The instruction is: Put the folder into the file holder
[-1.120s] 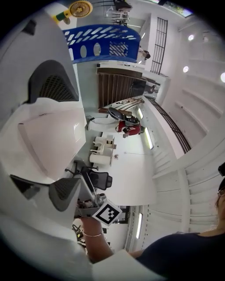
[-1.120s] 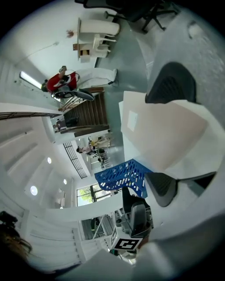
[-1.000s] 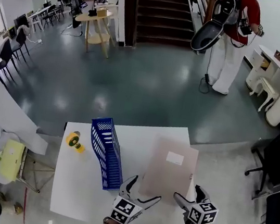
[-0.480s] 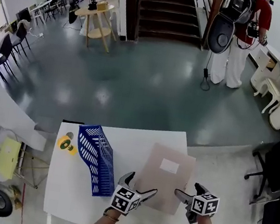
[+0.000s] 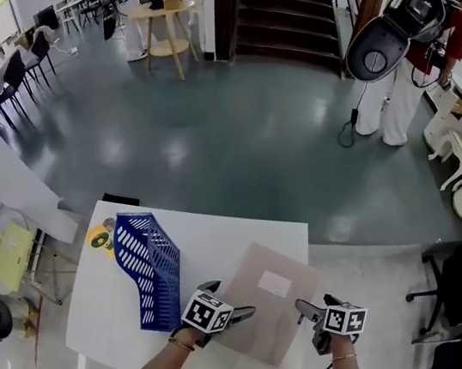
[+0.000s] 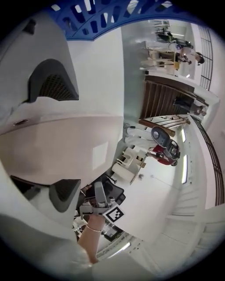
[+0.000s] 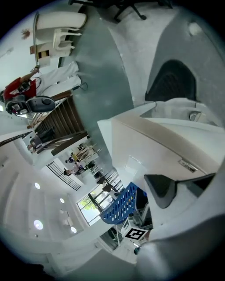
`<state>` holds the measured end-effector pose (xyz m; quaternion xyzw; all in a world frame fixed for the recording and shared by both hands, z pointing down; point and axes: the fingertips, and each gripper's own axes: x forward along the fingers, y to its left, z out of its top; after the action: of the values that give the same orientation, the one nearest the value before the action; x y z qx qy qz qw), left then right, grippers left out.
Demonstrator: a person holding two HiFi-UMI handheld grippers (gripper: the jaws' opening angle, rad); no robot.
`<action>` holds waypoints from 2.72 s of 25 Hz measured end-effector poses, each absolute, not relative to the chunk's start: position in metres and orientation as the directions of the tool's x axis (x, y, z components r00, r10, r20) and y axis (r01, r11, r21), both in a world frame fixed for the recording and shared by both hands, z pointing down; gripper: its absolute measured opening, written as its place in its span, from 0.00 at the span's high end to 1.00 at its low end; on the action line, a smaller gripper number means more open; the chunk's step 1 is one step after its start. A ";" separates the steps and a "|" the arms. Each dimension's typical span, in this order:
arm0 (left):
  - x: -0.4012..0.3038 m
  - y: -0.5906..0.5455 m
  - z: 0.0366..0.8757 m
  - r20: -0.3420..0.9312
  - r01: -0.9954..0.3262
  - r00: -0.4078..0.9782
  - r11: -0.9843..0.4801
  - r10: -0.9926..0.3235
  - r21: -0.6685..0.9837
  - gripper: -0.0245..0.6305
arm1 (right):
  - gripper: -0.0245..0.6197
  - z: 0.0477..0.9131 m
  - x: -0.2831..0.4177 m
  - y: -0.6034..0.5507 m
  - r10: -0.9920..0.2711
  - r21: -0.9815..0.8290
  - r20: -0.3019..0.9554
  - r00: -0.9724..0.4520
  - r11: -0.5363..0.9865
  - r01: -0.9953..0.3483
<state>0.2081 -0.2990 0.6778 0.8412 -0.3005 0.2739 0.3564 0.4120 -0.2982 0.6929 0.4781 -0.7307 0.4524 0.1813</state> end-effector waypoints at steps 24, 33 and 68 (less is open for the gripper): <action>0.292 -0.310 0.703 0.655 -0.571 0.737 -0.674 -0.168 0.469 0.12 | 0.15 0.737 0.432 -0.364 -0.455 -0.946 0.222 -0.862 0.112 -0.303; 0.297 -0.308 0.703 0.651 -0.568 0.739 -0.683 -0.176 0.460 0.12 | 0.43 0.713 0.434 -0.367 -0.510 -0.976 0.068 -0.857 0.145 -0.164; 0.069 -0.193 0.478 0.328 -0.443 0.859 -0.891 -0.392 0.096 0.12 | 0.54 0.373 0.218 -0.187 -0.788 -0.322 0.160 -0.594 0.527 -0.786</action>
<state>0.0693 -0.1934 0.4778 0.9605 -0.2173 0.1518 0.0845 0.2178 -0.1866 0.3726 0.4504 -0.8739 0.1827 -0.0027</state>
